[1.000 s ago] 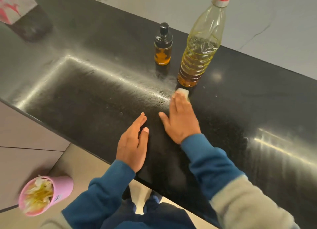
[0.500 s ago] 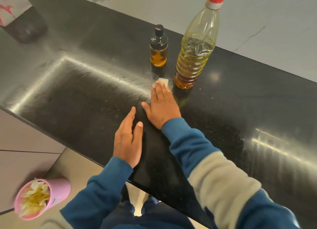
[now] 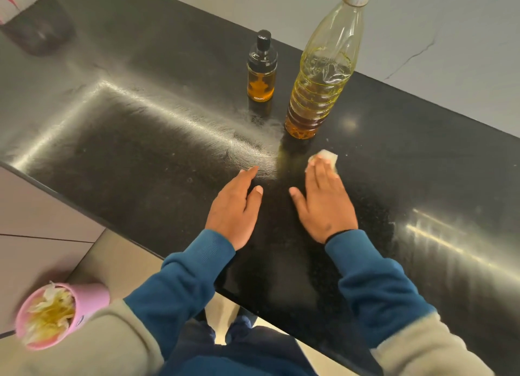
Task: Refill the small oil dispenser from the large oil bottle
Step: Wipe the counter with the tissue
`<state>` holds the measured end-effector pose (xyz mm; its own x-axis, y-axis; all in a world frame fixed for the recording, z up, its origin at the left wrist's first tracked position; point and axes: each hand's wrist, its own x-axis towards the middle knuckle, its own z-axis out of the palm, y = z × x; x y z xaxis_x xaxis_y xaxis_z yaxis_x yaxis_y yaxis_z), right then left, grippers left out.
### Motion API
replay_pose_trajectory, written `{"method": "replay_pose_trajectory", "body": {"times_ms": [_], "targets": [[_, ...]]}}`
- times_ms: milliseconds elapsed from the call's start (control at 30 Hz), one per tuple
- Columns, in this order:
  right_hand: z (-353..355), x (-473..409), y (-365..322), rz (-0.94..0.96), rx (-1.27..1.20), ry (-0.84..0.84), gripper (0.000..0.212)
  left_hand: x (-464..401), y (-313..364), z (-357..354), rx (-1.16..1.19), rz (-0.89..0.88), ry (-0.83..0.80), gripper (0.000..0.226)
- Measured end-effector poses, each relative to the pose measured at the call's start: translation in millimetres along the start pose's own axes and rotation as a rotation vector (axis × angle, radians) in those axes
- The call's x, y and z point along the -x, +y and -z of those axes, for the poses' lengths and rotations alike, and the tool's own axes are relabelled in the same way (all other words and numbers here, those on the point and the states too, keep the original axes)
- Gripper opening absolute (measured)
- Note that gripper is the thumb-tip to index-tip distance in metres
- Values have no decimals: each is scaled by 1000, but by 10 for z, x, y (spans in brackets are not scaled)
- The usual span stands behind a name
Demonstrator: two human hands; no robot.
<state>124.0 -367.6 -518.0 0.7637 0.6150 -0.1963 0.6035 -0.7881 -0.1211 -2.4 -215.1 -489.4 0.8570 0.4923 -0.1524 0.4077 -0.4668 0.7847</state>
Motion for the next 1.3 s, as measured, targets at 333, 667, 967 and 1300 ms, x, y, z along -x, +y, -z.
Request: {"method": "replay_pose_trajectory", "body": {"times_ms": [333, 667, 967, 1300], "targets": [[-66, -139, -971, -273, -116, -11, 84, -2, -103, 183, -15, -23, -65, 51], [-37, -787, -2019, 15, -67, -50, 77, -562, -590, 1015, -107, -60, -119, 49], [-57, -1955, -3169, 188, 70, -75, 80, -1525, -1182, 2214, -137, -96, -160, 54], [-138, -3223, -4883, 374, 40, -138, 103, -2269, -2109, 3676, -264, -35, -97, 51]]}}
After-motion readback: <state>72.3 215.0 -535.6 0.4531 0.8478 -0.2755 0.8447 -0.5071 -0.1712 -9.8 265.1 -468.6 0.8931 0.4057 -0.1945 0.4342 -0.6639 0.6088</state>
